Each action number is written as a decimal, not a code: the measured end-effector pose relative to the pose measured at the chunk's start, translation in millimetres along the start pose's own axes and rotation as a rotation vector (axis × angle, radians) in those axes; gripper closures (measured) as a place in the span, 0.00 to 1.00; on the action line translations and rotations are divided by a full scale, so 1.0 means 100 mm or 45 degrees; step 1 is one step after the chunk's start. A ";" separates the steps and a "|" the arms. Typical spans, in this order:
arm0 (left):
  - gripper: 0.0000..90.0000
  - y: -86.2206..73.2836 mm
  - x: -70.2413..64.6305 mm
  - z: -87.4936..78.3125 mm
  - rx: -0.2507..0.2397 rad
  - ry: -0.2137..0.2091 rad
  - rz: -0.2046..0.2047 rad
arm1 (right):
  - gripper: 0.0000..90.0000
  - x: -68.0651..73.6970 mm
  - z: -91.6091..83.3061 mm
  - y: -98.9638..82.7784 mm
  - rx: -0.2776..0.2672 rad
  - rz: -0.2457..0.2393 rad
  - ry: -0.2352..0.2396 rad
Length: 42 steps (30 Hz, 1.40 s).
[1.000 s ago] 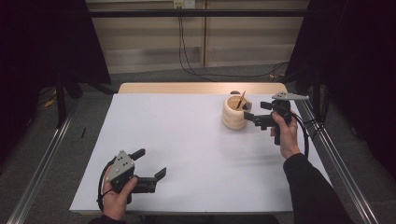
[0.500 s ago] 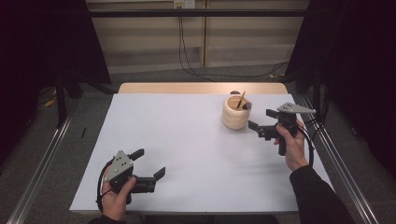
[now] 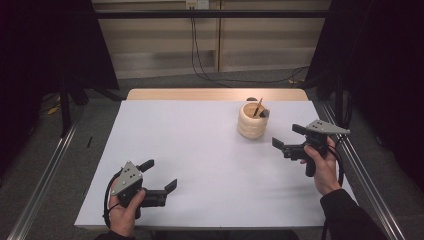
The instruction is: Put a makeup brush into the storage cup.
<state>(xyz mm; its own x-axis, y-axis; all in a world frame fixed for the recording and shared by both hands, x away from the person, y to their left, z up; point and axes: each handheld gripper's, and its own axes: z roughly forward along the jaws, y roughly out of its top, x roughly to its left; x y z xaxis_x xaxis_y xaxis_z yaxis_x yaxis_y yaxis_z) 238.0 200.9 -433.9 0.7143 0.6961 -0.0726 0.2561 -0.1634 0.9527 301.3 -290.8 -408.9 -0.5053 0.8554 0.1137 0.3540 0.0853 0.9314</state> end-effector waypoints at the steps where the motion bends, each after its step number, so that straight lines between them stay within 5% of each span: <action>1: 0.01 0.00 0.00 0.00 -0.002 -0.001 -0.001 | 0.02 0.02 -0.02 -0.01 -0.020 0.015 -0.003; 23: 0.01 -0.01 0.01 -0.03 -0.007 0.000 -0.005 | 0.02 0.16 -0.53 -0.36 0.009 -0.004 0.011; 42: 0.01 -0.02 0.00 -0.09 -0.019 0.018 -0.024 | 0.02 0.22 -0.86 -0.68 0.016 0.024 -0.038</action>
<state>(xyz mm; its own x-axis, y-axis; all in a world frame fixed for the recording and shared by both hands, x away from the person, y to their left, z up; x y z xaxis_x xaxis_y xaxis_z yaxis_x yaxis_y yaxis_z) 231.4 207.2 -433.4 0.7001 0.7088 -0.0863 0.2593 -0.1398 0.9556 198.4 -322.2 -440.1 -0.4747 0.8718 0.1210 0.3733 0.0750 0.9247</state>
